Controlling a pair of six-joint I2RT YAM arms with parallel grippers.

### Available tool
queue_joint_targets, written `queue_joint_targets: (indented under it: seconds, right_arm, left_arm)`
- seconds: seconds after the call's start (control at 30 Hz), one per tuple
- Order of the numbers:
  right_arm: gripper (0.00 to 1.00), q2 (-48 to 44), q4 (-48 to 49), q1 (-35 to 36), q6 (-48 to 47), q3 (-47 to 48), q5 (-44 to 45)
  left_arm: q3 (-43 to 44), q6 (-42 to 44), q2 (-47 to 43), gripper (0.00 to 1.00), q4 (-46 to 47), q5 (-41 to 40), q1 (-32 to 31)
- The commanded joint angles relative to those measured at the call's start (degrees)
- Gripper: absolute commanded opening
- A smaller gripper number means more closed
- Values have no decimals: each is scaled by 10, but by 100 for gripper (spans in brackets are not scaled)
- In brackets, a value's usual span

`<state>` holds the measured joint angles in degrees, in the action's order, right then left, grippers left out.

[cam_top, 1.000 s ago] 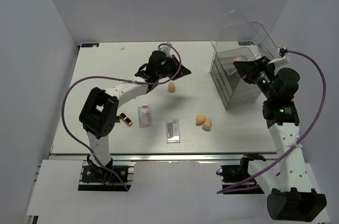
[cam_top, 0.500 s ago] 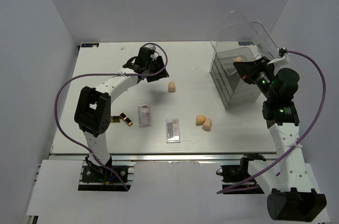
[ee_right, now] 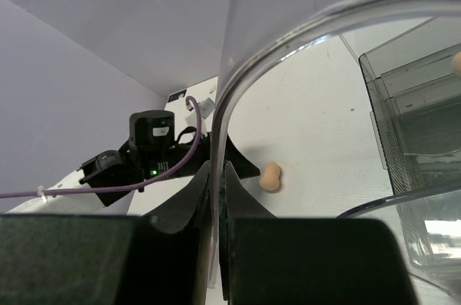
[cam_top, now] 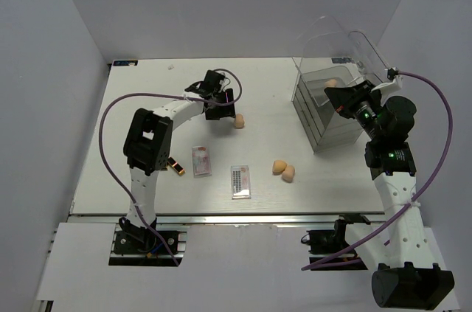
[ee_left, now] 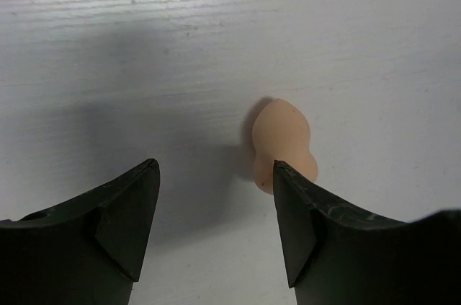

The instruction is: Organize the makeup

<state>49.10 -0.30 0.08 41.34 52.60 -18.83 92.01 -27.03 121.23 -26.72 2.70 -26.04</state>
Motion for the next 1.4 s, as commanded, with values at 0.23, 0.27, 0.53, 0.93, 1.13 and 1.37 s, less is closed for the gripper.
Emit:
queue_joint_targets:
  seconds: [0.23, 0.27, 0.53, 0.93, 1.13, 1.37]
  right_arm:
    - [0, -19, 74, -2, -34, 7, 12]
    - [0, -18, 74, -2, -34, 7, 11]
    - [0, -17, 75, -2, -34, 6, 12]
    - [0, -19, 77, -2, -34, 5, 13]
    - [0, -21, 75, -2, -35, 6, 14]
    - [0, -21, 76, -2, -34, 6, 14]
  left_arm:
    - [7, -36, 10, 71, 72, 63, -27]
    - [5, -40, 11, 71, 79, 65, -28]
    - [8, -59, 32, 65, 91, 86, -38]
    - [-7, -86, 31, 23, 121, 111, -41]
    - [-49, -153, -19, 7, 218, 170, -41]
    - [-114, -286, -76, 4, 481, 269, -56]
